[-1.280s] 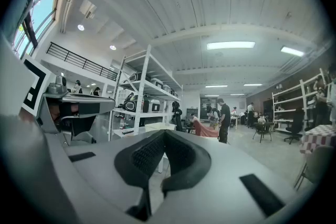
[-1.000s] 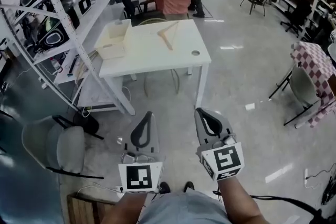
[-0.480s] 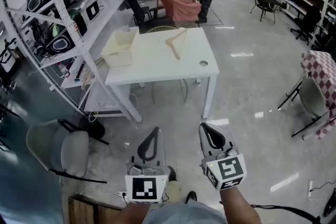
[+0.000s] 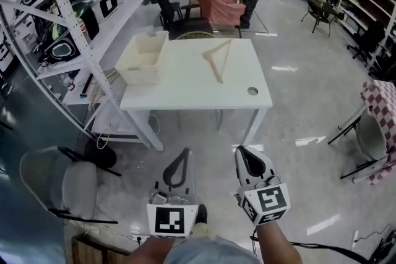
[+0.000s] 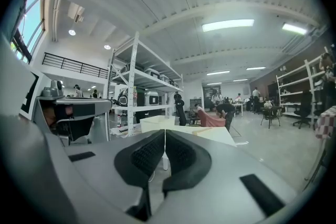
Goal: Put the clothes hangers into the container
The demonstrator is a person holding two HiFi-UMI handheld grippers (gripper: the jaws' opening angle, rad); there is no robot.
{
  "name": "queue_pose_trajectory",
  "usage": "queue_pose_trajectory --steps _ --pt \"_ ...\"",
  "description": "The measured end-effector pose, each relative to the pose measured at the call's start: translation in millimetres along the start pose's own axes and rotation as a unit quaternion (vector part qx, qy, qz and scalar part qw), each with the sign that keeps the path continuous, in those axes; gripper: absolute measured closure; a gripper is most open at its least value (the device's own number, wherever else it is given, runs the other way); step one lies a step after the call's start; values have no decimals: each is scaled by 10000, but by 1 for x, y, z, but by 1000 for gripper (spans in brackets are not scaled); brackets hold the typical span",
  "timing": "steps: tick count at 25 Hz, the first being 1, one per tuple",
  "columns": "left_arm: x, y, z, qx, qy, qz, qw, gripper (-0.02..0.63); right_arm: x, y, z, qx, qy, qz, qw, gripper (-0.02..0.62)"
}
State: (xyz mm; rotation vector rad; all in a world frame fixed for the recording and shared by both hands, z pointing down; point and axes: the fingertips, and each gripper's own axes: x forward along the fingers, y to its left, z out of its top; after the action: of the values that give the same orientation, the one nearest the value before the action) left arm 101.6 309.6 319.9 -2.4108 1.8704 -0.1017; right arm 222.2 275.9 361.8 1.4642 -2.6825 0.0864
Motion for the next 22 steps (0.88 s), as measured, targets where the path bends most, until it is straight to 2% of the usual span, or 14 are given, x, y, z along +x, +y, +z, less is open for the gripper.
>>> queue_pose_trajectory --steps 6,11,16,22 --pt "53 56 7 -99 -222 88 9997 594 76 -7 26 -177 -81 7 9998 583" --pt "84 86 8 -132 -383 84 9991 594 119 -11 39 -283 -163 -13 9995 583" --pt "109 93 1 -105 -331 -54 9994 594 142 -21 40 -358 -130 -105 9992 583" --pt "142 89 -20 -7 -126 -172 9998 594 158 -54 28 -275 -35 -318 9991 583"
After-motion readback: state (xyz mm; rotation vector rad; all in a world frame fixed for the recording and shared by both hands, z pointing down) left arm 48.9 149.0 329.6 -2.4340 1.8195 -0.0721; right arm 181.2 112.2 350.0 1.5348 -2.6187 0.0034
